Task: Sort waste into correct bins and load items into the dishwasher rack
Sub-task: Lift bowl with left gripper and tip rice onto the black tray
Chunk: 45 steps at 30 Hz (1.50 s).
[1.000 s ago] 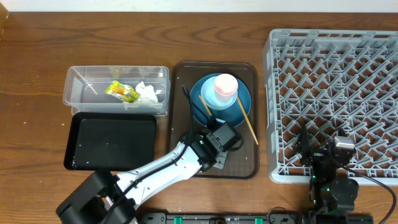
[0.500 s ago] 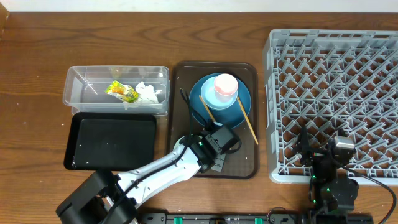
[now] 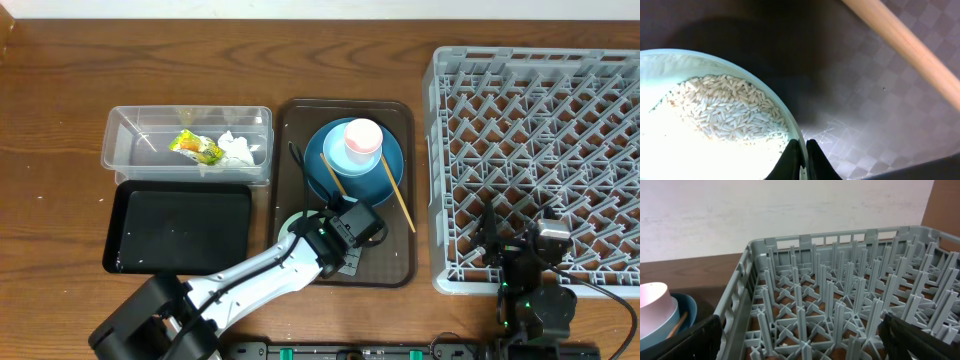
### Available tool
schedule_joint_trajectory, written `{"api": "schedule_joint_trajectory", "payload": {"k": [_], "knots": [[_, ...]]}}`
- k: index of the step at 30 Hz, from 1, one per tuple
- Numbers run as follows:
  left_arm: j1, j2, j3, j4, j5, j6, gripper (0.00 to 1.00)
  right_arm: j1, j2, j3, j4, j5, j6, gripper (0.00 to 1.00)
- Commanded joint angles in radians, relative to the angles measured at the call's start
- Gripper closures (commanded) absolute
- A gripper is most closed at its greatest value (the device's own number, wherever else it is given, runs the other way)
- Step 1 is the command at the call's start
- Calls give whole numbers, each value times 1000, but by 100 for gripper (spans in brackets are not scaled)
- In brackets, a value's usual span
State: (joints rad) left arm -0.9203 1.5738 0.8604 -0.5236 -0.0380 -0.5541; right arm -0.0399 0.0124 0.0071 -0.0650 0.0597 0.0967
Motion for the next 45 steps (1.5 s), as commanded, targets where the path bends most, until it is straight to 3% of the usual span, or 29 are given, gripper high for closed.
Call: {"api": "schedule_joint_trajectory", "payload": {"k": [1,14,21,28,36,45], "knots": [[-2,-27,7,-26,4,9,94,-10,-1,-2,-3,3,7,1],[114,-323,31,-204,3,103,94,-10,-1,-2,-3,4,7,1],[366,-500,31,-286,6,143,94,-10,-1,-2,-3,4,7,1],[672,-526,30,-302,156,306,94,-10,-1,-2,-3,3,7,1],[1020,-434,29,-301,489,422,94,-10,-1,-2,-3,4,7,1],[1379,-290,27,-298,1054,588,94,-9,-1,-2,-3,3,7,1]]}}
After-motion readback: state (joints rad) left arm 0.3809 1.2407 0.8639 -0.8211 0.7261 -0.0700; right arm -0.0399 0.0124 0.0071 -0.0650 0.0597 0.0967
